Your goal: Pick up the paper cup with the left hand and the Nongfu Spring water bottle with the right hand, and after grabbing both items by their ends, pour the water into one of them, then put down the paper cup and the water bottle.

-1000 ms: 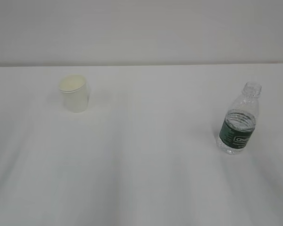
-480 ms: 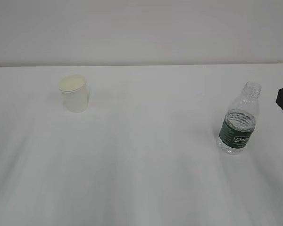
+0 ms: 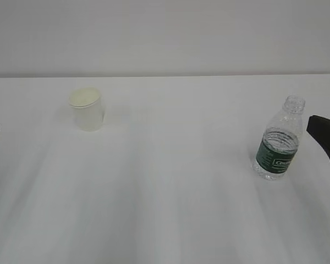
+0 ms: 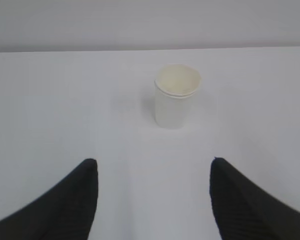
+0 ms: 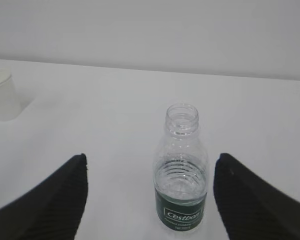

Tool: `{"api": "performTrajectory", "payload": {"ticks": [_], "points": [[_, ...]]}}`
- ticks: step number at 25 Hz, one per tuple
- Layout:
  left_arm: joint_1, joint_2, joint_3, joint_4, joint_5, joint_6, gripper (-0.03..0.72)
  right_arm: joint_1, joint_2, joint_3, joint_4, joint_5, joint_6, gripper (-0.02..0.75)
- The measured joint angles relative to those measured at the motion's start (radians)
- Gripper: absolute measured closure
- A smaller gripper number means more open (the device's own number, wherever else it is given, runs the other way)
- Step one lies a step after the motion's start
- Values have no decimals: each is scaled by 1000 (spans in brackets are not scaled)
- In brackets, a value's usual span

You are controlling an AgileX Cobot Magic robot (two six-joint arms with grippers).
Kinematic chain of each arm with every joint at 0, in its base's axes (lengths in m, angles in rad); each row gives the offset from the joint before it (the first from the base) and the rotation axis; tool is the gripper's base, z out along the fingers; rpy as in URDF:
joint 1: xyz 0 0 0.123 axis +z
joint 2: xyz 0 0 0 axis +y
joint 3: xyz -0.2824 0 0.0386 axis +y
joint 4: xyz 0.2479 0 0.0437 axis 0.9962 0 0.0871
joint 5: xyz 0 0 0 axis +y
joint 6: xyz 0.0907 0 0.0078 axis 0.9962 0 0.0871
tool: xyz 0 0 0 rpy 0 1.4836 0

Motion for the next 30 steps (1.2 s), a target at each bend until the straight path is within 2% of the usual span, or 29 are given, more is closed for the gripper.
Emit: {"api": "performTrajectory", "payload": {"ticks": [4,13,21,25,28,30], "points": [[-54,15,32,10,-12,0,186,0,0,6,-4,-21,52,150],[-228,40,140,57,-211,0,187,0,0,139,-19,-224,88,150],[-391,163,165,79,-271,0,186,0,0,174,-38,-255,89,150],[-430,184,259,69,-448,0,186,0,0,174,-38,-255,89,150],[-434,184,329,55,-623,0,186,0,0,174,-38,-255,89,150],[-434,184,334,46,-666,0,187,0,6,174,-38,-255,89,150]]}}
